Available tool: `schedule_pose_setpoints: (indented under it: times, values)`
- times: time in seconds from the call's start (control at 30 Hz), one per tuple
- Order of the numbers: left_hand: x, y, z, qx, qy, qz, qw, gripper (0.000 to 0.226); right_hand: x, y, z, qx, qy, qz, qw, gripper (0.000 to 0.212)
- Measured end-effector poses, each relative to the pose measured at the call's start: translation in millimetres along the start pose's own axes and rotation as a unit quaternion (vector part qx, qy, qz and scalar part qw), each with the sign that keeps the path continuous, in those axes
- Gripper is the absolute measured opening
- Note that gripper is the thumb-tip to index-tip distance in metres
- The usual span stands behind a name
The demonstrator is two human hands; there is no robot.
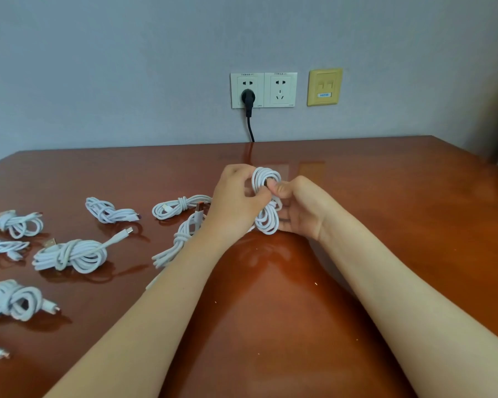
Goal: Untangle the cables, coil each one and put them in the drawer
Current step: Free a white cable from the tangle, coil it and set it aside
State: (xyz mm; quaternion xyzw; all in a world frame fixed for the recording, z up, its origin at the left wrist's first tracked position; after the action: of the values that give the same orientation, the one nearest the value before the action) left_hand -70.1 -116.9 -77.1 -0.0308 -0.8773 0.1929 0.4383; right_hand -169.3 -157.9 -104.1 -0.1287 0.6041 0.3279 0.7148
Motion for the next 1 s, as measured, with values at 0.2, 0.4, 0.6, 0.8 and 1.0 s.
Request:
schedule_pose_setpoints:
  times: [0.2,0.4,0.6,0.8,1.0]
  values:
    - [1,1,-1,0.038,-0.021,0.028,0.999,0.018,-4,2,-7,0.067,-0.015,-0.002,0.998,0.019]
    - [3,-1,0,0.053,0.083,-0.016,0.995,0.014,-10,1,-7,0.046,-0.023,-0.076,0.996,0.033]
    - [-9,-1,-9,0.048,0.223,-0.09,0.969,0.017,-7,-5,3,-0.012,0.004,-0.15,0.989,0.025]
    - [-5,0,-11,0.061,0.229,-0.049,0.97,0.02,-15,2,8,0.027,0.034,-0.248,0.968,0.011]
    - [-2,1,-14,0.05,0.169,-0.036,0.984,0.016,-14,3,2,0.09,0.066,-0.282,0.953,0.011]
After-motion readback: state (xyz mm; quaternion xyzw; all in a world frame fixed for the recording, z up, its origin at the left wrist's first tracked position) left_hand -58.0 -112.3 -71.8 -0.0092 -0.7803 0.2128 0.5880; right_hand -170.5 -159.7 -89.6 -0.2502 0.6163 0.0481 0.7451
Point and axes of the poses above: each hand's wrist, its own y-axis away from the middle knuckle, its own z-axis out of the palm, x = y × z, the point moved 5 cm from there along -y, towards the middle knuckle, and after that the axes turned 8 degrees about -x, right-handed, at the moved point
